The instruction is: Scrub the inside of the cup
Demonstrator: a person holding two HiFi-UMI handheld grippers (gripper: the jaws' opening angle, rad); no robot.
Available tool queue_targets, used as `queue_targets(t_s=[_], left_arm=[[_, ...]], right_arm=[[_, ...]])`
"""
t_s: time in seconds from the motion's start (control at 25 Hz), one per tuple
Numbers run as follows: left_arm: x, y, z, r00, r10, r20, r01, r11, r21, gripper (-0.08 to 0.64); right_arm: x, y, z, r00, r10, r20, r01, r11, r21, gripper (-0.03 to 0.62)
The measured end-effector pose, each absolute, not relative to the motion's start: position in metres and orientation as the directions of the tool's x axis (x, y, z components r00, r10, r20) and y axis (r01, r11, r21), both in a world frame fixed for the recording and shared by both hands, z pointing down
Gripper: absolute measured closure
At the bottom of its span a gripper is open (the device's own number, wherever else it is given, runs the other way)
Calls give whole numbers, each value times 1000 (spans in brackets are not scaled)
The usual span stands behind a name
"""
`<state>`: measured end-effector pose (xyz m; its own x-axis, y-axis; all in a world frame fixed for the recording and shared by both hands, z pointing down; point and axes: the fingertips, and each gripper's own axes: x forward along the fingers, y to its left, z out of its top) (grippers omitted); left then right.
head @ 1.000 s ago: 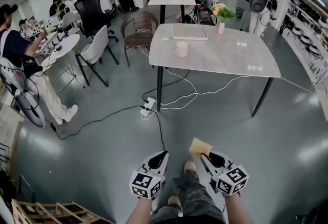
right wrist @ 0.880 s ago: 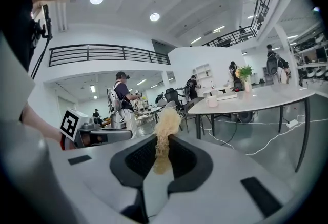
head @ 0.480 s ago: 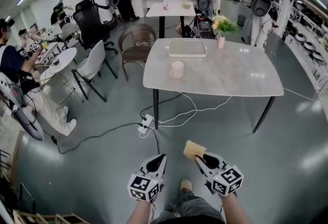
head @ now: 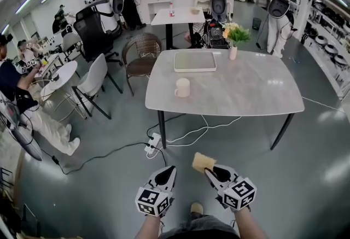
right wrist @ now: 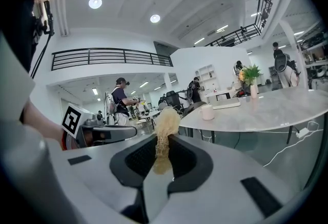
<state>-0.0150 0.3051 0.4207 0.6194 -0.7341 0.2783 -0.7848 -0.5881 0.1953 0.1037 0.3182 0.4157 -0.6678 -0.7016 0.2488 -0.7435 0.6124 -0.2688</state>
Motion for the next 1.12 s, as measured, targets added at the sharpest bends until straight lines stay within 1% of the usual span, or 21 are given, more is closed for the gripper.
queue_targets(t_s=[0.32,0.72,1.12], left_arm=[[-6,268,419,612,-741,276,-791,-586,179,546],[-7,229,428,608,-740,287,-794,-571,210,546],[-4,123,429,663,-697,273,-749,-621,233,546]], right_arm=[[114,276,413,-670,-702,240,-741,617,-263,529],[113,239,418,-675,-694,250,-736,610,-292,529],[106,146,419,-642,-714,281,-766,579,-280,529]])
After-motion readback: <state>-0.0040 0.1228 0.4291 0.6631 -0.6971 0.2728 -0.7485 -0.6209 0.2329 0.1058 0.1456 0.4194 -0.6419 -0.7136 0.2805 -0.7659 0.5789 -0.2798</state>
